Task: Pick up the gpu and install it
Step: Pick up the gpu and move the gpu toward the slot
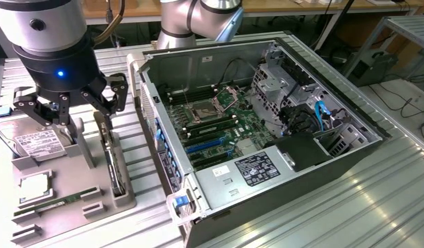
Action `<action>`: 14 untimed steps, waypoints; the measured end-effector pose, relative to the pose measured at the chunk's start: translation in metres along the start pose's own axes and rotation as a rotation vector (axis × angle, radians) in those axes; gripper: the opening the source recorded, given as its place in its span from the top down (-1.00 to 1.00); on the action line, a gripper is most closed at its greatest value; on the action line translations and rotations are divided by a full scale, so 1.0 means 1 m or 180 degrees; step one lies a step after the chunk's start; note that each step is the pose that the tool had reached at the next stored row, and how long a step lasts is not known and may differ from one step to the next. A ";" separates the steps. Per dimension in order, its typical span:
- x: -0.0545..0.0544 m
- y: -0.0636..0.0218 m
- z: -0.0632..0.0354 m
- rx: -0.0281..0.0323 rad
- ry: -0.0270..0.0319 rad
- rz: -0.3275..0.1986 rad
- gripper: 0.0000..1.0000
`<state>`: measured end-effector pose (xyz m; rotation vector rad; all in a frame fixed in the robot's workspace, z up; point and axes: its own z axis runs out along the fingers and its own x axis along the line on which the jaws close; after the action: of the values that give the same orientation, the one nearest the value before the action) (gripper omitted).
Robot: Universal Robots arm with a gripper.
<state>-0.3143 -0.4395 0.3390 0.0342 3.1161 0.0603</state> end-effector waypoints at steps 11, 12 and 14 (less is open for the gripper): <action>0.000 -0.0011 0.0064 0.0000 0.0002 -0.0029 -0.20; 0.000 -0.0012 0.0070 0.0000 0.0002 -0.0032 -0.20; 0.000 -0.0013 0.0083 -0.0001 0.0002 -0.0035 -0.20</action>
<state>-0.3143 -0.4405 0.3307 0.0172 3.1165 0.0605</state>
